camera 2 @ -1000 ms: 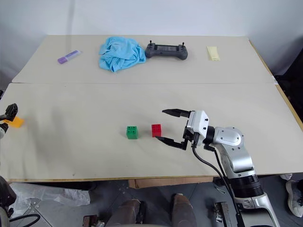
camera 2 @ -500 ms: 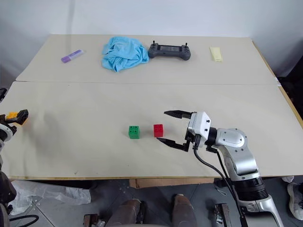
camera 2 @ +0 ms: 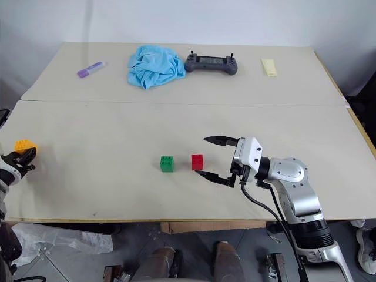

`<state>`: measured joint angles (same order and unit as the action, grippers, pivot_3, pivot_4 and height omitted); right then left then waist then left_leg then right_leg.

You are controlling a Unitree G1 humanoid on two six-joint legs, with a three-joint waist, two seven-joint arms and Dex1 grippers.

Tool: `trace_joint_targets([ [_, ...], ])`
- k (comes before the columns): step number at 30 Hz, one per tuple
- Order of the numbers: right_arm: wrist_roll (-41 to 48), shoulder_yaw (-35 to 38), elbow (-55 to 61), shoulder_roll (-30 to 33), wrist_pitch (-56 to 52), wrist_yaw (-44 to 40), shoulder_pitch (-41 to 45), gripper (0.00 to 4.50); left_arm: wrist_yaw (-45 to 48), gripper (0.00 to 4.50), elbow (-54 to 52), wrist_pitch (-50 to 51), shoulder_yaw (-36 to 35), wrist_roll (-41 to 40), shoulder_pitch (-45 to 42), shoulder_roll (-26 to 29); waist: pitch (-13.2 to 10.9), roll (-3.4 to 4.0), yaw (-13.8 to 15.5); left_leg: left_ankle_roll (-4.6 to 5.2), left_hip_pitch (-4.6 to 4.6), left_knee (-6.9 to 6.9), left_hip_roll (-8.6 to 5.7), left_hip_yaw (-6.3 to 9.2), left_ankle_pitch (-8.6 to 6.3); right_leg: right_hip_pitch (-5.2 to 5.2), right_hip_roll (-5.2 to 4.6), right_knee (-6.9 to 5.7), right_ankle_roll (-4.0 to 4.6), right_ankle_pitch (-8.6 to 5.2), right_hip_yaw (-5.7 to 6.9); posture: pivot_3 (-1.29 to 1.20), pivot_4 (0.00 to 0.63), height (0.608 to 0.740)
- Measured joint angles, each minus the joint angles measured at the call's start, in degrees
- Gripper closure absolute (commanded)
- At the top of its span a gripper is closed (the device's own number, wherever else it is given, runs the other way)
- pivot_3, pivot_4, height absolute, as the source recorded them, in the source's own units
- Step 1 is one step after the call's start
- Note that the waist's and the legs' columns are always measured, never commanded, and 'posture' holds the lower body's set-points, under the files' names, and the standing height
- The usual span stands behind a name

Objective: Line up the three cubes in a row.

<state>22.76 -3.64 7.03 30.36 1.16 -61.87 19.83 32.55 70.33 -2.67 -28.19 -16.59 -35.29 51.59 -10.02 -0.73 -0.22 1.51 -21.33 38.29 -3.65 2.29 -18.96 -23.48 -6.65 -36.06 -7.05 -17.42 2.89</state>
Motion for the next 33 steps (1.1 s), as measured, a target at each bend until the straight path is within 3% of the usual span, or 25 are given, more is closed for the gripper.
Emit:
trace_joint_targets([
  [3,1.1,0.1,0.3,0.7,-0.2,-1.3,-0.5,0.0,9.7,3.03,-7.4,0.6,0.1,-2.8,0.1,-1.1,0.0,0.0,0.4,0.0,-0.19,0.2,0.0,0.19,0.0,0.0,-0.01,0.02,0.01,0.0,0.03,0.0,0.15,0.74],
  [6,3.1,1.5,1.8,3.4,-1.3,-3.5,-1.9,0.0,23.7,3.03,-24.1,1.5,3.7,-6.5,0.4,-1.7,0.0,0.01,0.9,0.11,-0.6,0.83,0.09,0.44,-0.2,-0.01,-0.06,0.07,0.11,0.07,-0.14,0.0,0.15,0.74],
  [11,4.0,5.6,1.9,7.3,-1.5,-4.4,-3.7,0.0,39.1,3.03,-38.1,6.2,16.4,-5.3,-2.3,-1.5,0.0,0.2,0.5,0.18,-0.59,0.84,0.05,0.34,-0.23,-0.02,0.05,0.09,0.1,0.13,-0.15,0.0,0.15,0.74],
  [14,3.9,7.6,2.8,7.8,-1.5,-3.1,-6.3,0.0,48.9,3.03,-36.0,0.2,25.9,0.1,-5.1,-3.9,0.0,0.25,0.3,0.18,-0.59,0.81,0.08,0.23,-0.23,-0.06,0.14,0.1,0.1,0.13,0.03,0.0,0.15,0.74],
  [17,3.7,8.1,4.7,7.8,-1.7,-1.8,-8.6,0.0,52.0,3.03,-29.3,-5.4,30.9,4.2,-7.2,-8.0,0.0,0.25,0.0,0.18,-0.62,0.82,0.14,0.02,-0.23,-0.14,0.22,0.1,0.1,0.13,0.1,0.0,0.15,0.74],
  [24,3.7,9.5,11.5,8.0,-4.1,2.5,-12.7,0.0,51.7,3.03,-15.4,-14.9,32.8,8.9,-13.9,-15.4,0.0,0.23,0.4,0.23,-0.65,0.9,0.09,0.04,-0.22,-0.14,0.19,0.07,0.03,0.17,0.13,0.0,0.15,0.74],
  [33,3.7,10.9,13.3,8.8,-5.1,4.4,-14.5,0.0,53.5,3.03,-11.7,-18.0,33.1,10.1,-14.6,-16.1,0.0,0.23,0.3,0.25,-0.68,0.92,0.1,0.06,-0.21,-0.15,0.18,0.08,0.02,0.18,0.12,0.0,0.15,0.74],
])
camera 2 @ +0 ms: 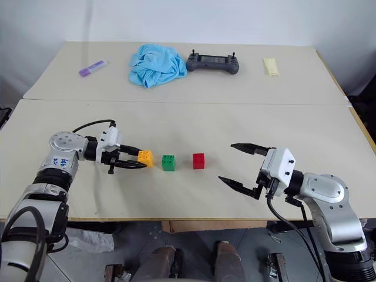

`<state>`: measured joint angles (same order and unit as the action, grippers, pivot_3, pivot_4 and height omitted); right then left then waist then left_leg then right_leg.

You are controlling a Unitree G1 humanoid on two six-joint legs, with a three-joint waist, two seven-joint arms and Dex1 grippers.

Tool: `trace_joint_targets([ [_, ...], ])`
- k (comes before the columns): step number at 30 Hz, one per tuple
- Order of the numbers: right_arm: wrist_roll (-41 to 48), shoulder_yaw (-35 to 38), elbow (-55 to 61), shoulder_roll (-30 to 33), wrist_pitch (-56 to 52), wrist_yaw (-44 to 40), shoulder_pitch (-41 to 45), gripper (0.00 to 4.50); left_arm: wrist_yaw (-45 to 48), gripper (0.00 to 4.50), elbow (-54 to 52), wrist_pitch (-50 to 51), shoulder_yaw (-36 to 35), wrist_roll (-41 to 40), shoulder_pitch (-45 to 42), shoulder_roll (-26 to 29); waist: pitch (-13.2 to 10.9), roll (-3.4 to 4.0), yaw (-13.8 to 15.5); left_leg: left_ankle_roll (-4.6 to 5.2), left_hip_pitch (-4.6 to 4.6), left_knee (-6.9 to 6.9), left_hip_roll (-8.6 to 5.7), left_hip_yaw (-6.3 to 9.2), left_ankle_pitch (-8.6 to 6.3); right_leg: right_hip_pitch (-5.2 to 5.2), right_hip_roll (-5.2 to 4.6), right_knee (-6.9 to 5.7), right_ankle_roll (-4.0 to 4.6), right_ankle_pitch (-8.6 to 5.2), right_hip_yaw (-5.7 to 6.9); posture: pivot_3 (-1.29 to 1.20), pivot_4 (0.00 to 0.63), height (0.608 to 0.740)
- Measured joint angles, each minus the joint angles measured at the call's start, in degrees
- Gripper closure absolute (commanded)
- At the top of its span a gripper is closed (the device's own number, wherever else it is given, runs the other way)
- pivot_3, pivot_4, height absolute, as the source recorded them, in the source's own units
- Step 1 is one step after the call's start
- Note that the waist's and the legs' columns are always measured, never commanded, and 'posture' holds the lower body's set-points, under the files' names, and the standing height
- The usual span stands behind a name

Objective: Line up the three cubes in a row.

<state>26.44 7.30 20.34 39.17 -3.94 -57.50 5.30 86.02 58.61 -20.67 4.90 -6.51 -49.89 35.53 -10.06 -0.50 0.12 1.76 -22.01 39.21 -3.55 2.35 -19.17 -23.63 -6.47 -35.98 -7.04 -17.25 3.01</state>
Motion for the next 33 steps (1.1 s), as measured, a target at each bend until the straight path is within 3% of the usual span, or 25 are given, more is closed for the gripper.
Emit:
trace_joint_targets([
  [17,0.5,0.0,-0.6,1.3,-1.2,-2.1,-0.7,0.0,0.0,3.03,-2.7,-0.6,-0.4,-1.3,2.7,2.2,0.0,0.0,-0.1,0.0,0.0,0.01,0.02,0.01,0.0,0.01,0.0,0.0,0.0,0.0,0.0,0.0,0.15,0.74],
  [26,0.5,-0.1,-2.9,1.3,-0.4,-3.9,-0.2,0.0,0.0,0.2,-6.3,4.5,-2.0,-3.3,4.2,4.1,0.0,0.0,0.0,0.01,0.0,0.04,0.0,0.02,0.0,0.01,-0.02,-0.01,0.0,0.0,-0.03,0.0,0.15,0.74],
  [27,0.6,-0.1,-3.3,1.3,-0.1,-4.4,0.3,0.0,-0.1,0.04,-7.6,4.7,-2.9,-4.1,5.0,4.7,0.0,0.0,-0.1,0.01,0.0,0.04,0.01,0.03,0.0,0.01,-0.04,0.0,0.0,0.0,-0.03,0.0,0.15,0.74],
  [33,2.6,-0.5,-7.3,2.0,-0.3,-8.9,4.3,0.0,-0.4,0.04,-18.0,12.5,-8.8,-9.3,12.2,9.5,0.0,0.03,-0.5,-0.01,0.0,0.03,0.1,0.02,0.0,0.0,-0.11,0.0,0.0,0.0,-0.16,0.0,0.15,0.74],
])
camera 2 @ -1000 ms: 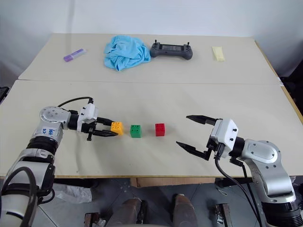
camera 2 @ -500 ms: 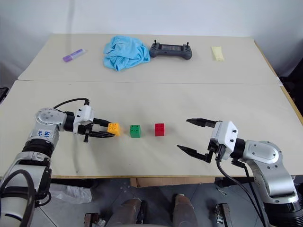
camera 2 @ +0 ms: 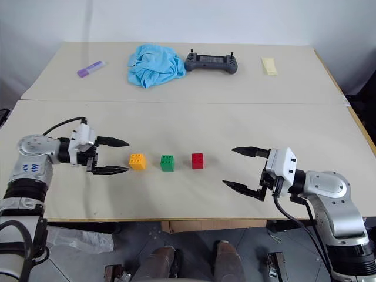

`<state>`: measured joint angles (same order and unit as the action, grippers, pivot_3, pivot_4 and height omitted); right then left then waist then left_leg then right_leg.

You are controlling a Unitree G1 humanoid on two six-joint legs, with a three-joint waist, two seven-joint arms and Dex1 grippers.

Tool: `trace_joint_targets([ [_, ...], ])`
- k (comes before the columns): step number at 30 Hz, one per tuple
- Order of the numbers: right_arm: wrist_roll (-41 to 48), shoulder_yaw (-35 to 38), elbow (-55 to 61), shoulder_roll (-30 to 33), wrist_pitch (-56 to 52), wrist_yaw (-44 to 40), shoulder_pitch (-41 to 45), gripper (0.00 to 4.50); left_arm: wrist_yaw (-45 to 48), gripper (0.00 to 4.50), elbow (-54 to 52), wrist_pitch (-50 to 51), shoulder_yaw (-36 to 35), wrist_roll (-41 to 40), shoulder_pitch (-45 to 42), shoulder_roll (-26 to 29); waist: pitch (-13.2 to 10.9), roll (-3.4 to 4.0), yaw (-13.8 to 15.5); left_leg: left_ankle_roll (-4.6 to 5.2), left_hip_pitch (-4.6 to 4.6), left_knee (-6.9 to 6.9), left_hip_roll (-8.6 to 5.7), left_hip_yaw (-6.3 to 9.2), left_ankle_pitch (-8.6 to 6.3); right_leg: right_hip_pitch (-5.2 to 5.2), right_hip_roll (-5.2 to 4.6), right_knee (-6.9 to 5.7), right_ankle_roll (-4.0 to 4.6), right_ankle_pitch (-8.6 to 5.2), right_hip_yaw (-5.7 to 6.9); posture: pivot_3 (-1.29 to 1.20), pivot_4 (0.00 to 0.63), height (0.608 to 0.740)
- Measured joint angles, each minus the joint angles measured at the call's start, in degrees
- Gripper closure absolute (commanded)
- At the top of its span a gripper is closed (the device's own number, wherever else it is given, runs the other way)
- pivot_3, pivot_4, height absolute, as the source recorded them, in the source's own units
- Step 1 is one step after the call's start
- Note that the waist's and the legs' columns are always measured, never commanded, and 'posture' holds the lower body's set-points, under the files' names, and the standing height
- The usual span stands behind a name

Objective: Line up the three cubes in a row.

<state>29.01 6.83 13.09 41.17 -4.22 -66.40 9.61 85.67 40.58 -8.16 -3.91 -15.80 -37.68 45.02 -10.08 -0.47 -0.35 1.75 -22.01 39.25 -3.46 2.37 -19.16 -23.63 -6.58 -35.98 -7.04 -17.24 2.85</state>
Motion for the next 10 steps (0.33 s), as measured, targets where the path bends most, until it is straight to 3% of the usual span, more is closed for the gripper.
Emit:
trace_joint_targets([
  [5,0.3,-0.9,-8.2,1.4,-0.3,-5.7,7.8,0.0,-4.2,0.04,-12.8,3.6,-7.1,-3.1,8.3,5.3,0.0,0.04,0.3,-0.04,0.0,0.0,0.06,0.16,-0.01,0.06,-0.08,0.07,0.02,-0.01,-0.21,0.0,0.15,0.74],
  [10,0.3,-2.6,-10.3,1.3,-0.1,-8.9,12.2,0.0,-9.9,0.04,-18.1,6.3,-9.1,-3.9,9.6,5.1,-0.1,0.15,1.2,-0.04,-0.01,0.02,0.0,0.21,0.0,0.08,-0.08,0.06,0.02,-0.01,-0.19,0.0,0.15,0.74],
])
